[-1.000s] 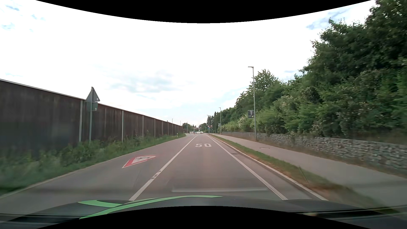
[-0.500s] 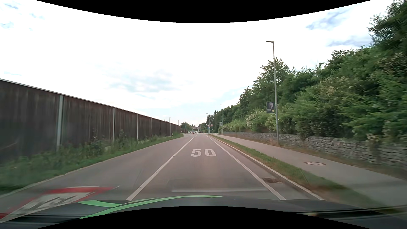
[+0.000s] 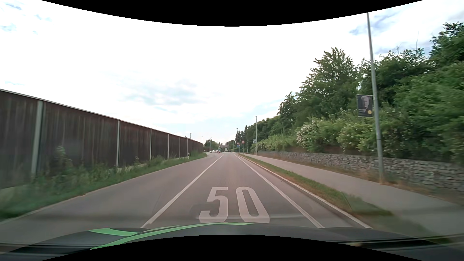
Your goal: Follow the waypoints while adhering to traffic rules and regulations
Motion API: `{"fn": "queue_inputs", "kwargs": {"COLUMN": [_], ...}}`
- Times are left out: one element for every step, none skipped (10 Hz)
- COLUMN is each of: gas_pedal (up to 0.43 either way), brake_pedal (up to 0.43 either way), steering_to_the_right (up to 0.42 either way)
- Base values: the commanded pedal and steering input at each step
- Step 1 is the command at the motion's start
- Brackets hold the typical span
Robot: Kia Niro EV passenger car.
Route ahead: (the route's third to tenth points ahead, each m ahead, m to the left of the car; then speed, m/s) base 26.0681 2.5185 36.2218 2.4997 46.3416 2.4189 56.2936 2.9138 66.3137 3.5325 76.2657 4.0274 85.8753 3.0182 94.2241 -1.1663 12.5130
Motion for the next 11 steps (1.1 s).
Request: {"fn": "queue_inputs", "kwargs": {"gas_pedal": [0.000, 0.000, 0.000, 0.000, 0.000, 0.000, 0.000, 0.000, 0.000, 0.000, 0.000], "brake_pedal": [0.116, 0.122, 0.122, 0.128, 0.128, 0.134, 0.146, 0.165, 0.183, 0.183, 0.171], "steering_to_the_right": [-0.005, -0.004, -0.004, -0.004, -0.004, -0.005, -0.005, -0.005, -0.006, -0.006, -0.006]}}
